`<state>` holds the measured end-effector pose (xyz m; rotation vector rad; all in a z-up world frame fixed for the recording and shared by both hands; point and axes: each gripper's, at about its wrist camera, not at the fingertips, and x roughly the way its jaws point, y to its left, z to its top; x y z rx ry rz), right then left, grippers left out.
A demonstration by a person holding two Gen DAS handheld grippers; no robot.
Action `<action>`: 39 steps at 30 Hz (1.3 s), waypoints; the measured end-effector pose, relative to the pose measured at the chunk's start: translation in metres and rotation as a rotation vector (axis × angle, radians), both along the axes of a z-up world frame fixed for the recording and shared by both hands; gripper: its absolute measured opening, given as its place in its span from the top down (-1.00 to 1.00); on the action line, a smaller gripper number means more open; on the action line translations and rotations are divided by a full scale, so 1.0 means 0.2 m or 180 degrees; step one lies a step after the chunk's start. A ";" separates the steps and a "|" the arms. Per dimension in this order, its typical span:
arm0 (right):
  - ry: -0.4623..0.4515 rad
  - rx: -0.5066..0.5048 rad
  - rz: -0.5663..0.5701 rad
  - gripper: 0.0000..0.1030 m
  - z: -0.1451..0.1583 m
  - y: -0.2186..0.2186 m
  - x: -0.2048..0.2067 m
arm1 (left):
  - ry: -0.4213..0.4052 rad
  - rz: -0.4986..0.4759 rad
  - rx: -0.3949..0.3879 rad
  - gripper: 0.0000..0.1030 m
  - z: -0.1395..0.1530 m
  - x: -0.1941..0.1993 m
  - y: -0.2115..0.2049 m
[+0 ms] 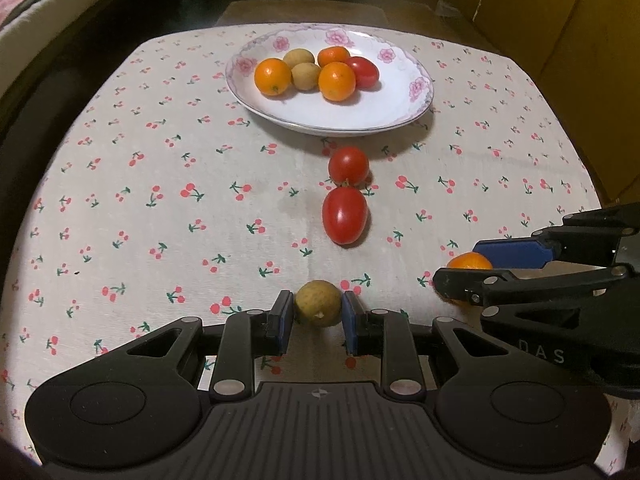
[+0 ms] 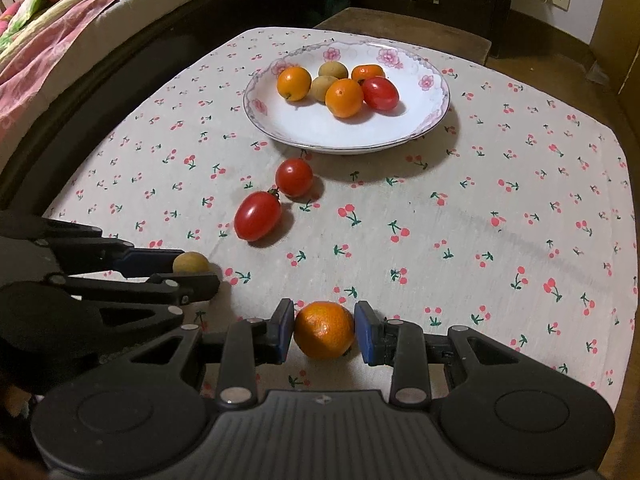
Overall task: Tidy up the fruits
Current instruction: 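Carry the brown fruit and orange in both tools toward the white bowl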
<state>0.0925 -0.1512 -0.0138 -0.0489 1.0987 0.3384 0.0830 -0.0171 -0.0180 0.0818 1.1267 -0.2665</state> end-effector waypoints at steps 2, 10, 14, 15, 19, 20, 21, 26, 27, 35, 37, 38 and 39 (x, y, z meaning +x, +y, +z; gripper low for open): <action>0.0014 -0.0006 0.0006 0.34 0.00 0.00 0.00 | 0.0005 0.0016 -0.0019 0.34 0.00 0.01 0.00; 0.0044 -0.0023 0.0002 0.34 0.00 -0.01 -0.01 | 0.0042 0.0102 -0.0130 0.29 0.00 0.05 0.01; 0.0070 0.0000 -0.0021 0.34 0.00 -0.02 -0.01 | 0.0074 0.0154 -0.0195 0.26 0.00 0.07 0.02; 0.0073 0.0003 -0.0022 0.34 0.00 -0.02 -0.01 | 0.0076 0.0163 -0.0198 0.26 0.00 0.07 0.02; 0.0078 0.0008 -0.0025 0.34 -0.01 -0.02 -0.01 | 0.0074 0.0197 -0.0211 0.23 0.00 0.09 0.02; 0.0078 0.0010 -0.0032 0.34 -0.01 -0.02 -0.01 | 0.0070 0.0217 -0.0220 0.22 0.00 0.09 0.02; 0.0081 0.0011 -0.0038 0.34 -0.01 -0.02 -0.01 | 0.0072 0.0239 -0.0237 0.19 0.01 0.10 0.02; 0.0086 0.0013 -0.0061 0.34 0.00 -0.03 -0.01 | 0.0060 0.0288 -0.0223 0.19 0.00 0.12 0.02; 0.0084 0.0011 -0.0066 0.34 0.00 -0.03 -0.01 | 0.0053 0.0286 -0.0200 0.20 0.00 0.12 0.02; 0.0015 -0.0094 -0.0043 0.34 0.00 -0.02 -0.02 | -0.0013 0.0211 -0.0029 0.32 0.00 0.11 -0.01; 0.0008 -0.0082 -0.0068 0.34 0.01 -0.03 -0.03 | -0.0028 0.0189 -0.0026 0.35 0.01 0.10 -0.01; -0.0003 -0.0079 -0.0078 0.34 0.02 -0.04 -0.03 | -0.0036 0.0178 -0.0029 0.35 0.02 0.09 -0.01; -0.0012 -0.0075 -0.0084 0.34 0.02 -0.04 -0.03 | -0.0042 0.0168 -0.0029 0.36 0.02 0.09 -0.02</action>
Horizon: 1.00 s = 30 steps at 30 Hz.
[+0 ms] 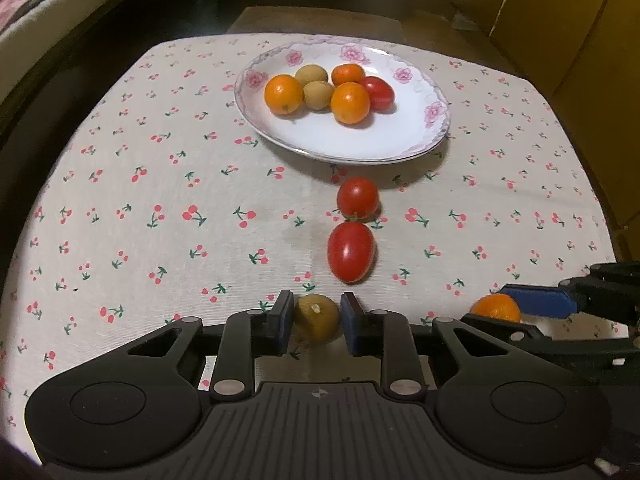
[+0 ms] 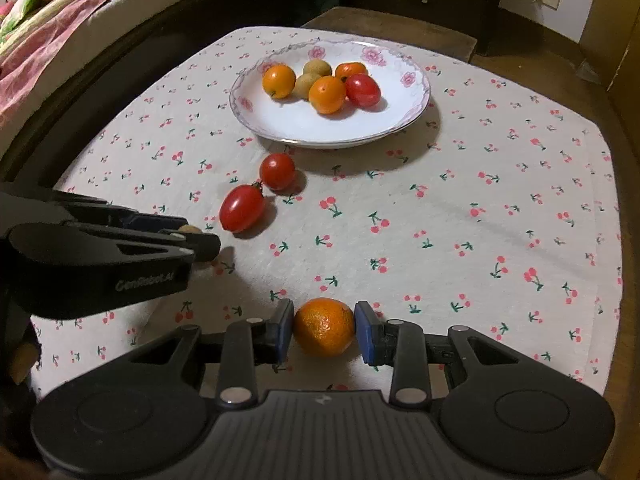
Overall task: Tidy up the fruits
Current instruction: 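Carry the brown fruit and orange in both tools toward the white bowl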
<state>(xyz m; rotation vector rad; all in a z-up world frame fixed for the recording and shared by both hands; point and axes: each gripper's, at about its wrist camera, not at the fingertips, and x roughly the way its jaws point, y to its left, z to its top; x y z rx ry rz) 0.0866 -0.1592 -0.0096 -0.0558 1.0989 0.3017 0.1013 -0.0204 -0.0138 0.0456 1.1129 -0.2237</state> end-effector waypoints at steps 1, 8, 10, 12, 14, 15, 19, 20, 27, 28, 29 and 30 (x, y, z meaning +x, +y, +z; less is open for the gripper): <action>-0.0009 0.0009 -0.0010 0.34 0.01 -0.01 0.00 | -0.0009 -0.0012 0.0003 0.37 0.01 0.00 -0.01; -0.0093 0.0046 -0.0071 0.34 0.05 -0.03 -0.01 | -0.0034 -0.0094 0.0037 0.38 0.02 -0.02 -0.03; -0.0112 0.0064 -0.0089 0.34 0.06 -0.04 -0.01 | -0.0034 -0.0095 0.0036 0.38 0.02 -0.02 -0.03; -0.0124 0.0078 -0.0099 0.34 0.07 -0.04 -0.01 | -0.0033 -0.0094 0.0041 0.38 0.02 -0.02 -0.03; -0.0130 0.0090 -0.0108 0.34 0.07 -0.05 -0.01 | -0.0023 -0.0102 0.0045 0.38 0.01 -0.02 -0.04; -0.0127 0.0095 -0.0112 0.34 0.07 -0.05 -0.01 | -0.0010 -0.0097 0.0038 0.38 0.00 -0.01 -0.04; -0.0129 0.0122 -0.0118 0.34 0.07 -0.05 -0.01 | 0.0020 -0.0040 -0.0002 0.36 -0.02 0.01 -0.04; -0.0130 0.0132 -0.0121 0.34 0.07 -0.05 -0.01 | 0.0017 -0.0023 -0.0011 0.36 -0.02 0.02 -0.04; -0.0125 0.0147 -0.0151 0.34 0.06 -0.07 0.00 | -0.0037 0.0019 -0.0006 0.39 -0.02 0.04 -0.05; -0.0129 0.0152 -0.0155 0.34 0.06 -0.07 0.00 | -0.0058 0.0027 -0.0006 0.39 -0.02 0.04 -0.05; -0.0133 0.0156 -0.0155 0.34 0.07 -0.07 0.00 | -0.0080 0.0024 0.0005 0.39 -0.01 0.03 -0.05; -0.0136 0.0158 -0.0153 0.34 0.07 -0.07 0.00 | -0.0104 0.0004 0.0020 0.39 0.00 0.03 -0.06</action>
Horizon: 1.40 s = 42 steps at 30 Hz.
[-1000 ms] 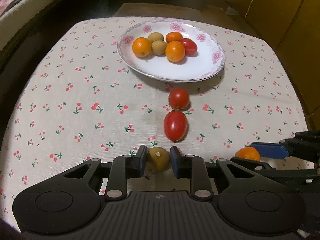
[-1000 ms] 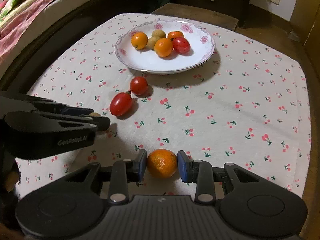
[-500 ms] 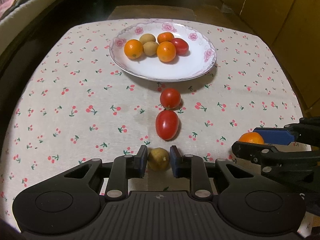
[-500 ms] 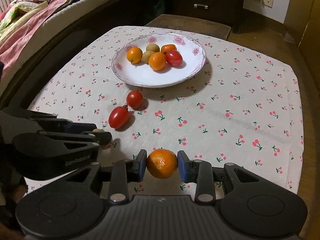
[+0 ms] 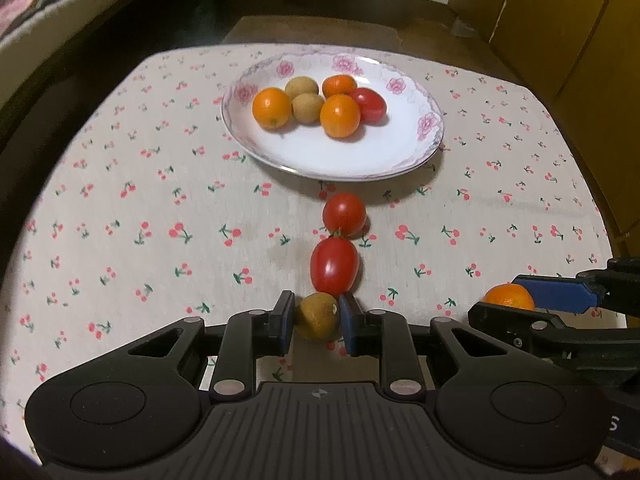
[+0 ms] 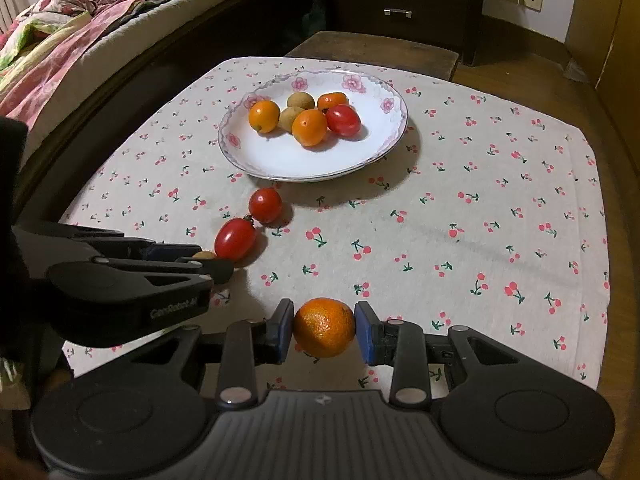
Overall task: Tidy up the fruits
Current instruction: 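Carry the brown fruit and orange in both tools toward the white bowl, then open the left tool over the bowl while the right tool releases the orange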
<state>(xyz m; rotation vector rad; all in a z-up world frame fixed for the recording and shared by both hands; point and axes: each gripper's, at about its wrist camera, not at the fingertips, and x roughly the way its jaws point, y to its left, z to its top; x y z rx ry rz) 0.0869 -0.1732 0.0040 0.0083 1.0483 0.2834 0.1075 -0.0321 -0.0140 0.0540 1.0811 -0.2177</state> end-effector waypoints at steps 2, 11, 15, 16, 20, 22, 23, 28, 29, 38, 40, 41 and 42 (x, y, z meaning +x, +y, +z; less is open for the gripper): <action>-0.0010 0.0002 -0.0005 0.34 0.01 0.00 0.00 | -0.0025 -0.0032 0.0006 0.39 0.01 -0.01 -0.01; -0.0089 0.0025 -0.0001 0.34 0.05 0.00 0.03 | -0.0068 -0.0045 -0.0015 0.39 0.06 -0.03 0.00; -0.0169 0.0051 -0.0023 0.34 0.09 0.00 0.07 | -0.0126 -0.0034 -0.0048 0.39 0.11 -0.01 0.00; -0.0189 0.0057 -0.0029 0.34 0.10 0.00 0.08 | -0.0136 -0.0027 -0.0053 0.39 0.11 0.00 0.00; -0.0232 0.0069 -0.0049 0.34 0.13 0.01 0.13 | -0.0145 -0.0009 -0.0066 0.39 0.12 0.03 0.00; -0.0236 0.0069 -0.0046 0.34 0.13 0.01 0.15 | -0.0154 -0.0022 -0.0063 0.39 0.13 0.04 -0.01; -0.0238 0.0067 -0.0047 0.34 0.13 0.01 0.16 | -0.0161 -0.0027 -0.0049 0.39 0.13 0.05 -0.02; -0.0263 0.0061 -0.0056 0.34 0.15 0.01 0.20 | -0.0190 -0.0030 -0.0037 0.39 0.15 0.09 -0.02; -0.0266 0.0057 -0.0057 0.34 0.15 0.01 0.21 | -0.0194 -0.0032 -0.0033 0.39 0.16 0.10 -0.02; -0.0302 0.0062 -0.0108 0.34 0.17 -0.01 0.34 | -0.0236 -0.0022 0.0000 0.39 0.18 0.22 -0.03; -0.0302 0.0075 -0.0123 0.34 0.17 -0.01 0.37 | -0.0244 -0.0017 0.0015 0.40 0.18 0.25 -0.04; -0.0303 0.0079 -0.0129 0.33 0.16 -0.01 0.39 | -0.0246 -0.0014 0.0023 0.40 0.18 0.27 -0.04; -0.0303 0.0082 -0.0133 0.33 0.16 -0.01 0.40 | -0.0246 -0.0013 0.0028 0.41 0.18 0.28 -0.04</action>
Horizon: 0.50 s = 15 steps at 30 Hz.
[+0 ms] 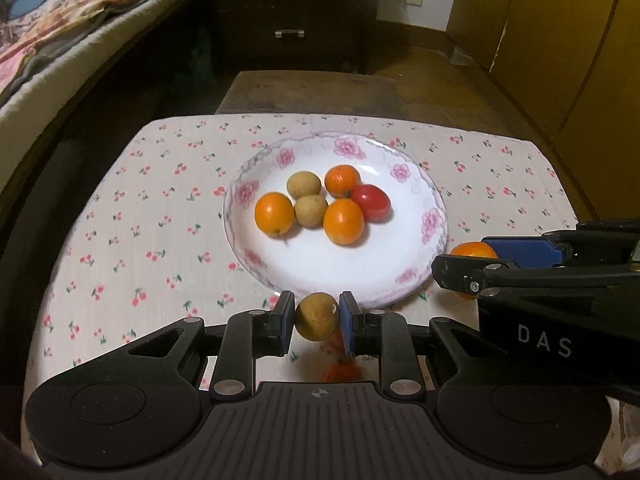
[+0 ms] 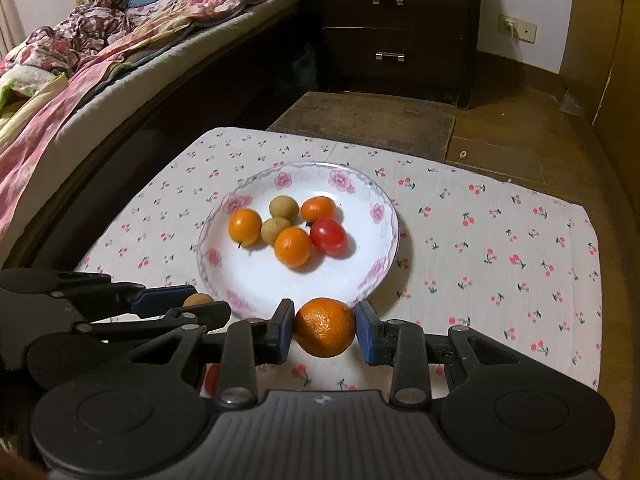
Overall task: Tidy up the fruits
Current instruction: 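Open the left tool over the bowl while the right tool releases the orange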
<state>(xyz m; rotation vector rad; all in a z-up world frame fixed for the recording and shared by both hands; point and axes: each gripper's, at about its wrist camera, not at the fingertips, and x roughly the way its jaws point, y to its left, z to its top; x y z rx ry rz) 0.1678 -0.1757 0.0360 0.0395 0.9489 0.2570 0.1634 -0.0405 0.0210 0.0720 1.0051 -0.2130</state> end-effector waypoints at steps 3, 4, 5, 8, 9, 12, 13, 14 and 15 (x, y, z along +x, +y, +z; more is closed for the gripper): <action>0.0010 -0.0007 -0.0003 0.33 -0.01 0.00 0.04 | 0.0005 0.0001 0.0020 0.42 -0.01 0.04 -0.01; 0.0015 -0.0014 0.0000 0.33 -0.02 0.00 0.06 | 0.0011 0.0001 0.0027 0.42 -0.01 0.05 -0.01; 0.0022 -0.0019 0.0001 0.33 -0.02 0.00 0.07 | 0.0017 0.0004 0.0033 0.42 -0.02 0.06 -0.01; 0.0042 -0.0028 0.0003 0.33 -0.04 0.00 0.11 | 0.0032 0.0016 0.0048 0.42 -0.03 0.09 -0.01; 0.0051 -0.0027 0.0001 0.33 -0.05 0.00 0.12 | 0.0039 0.0022 0.0051 0.42 -0.03 0.10 -0.02; 0.0080 -0.0011 -0.0006 0.33 -0.07 0.00 0.15 | 0.0054 0.0032 0.0074 0.42 -0.05 0.13 -0.02; 0.0088 -0.0006 -0.0006 0.33 -0.07 0.00 0.16 | 0.0061 0.0033 0.0081 0.42 -0.05 0.14 -0.02; 0.0101 -0.0004 -0.0005 0.33 -0.08 0.00 0.17 | 0.0073 0.0038 0.0084 0.42 -0.06 0.14 -0.02; 0.0109 -0.0004 -0.0003 0.33 -0.09 0.00 0.18 | 0.0083 0.0045 0.0086 0.42 -0.07 0.15 -0.02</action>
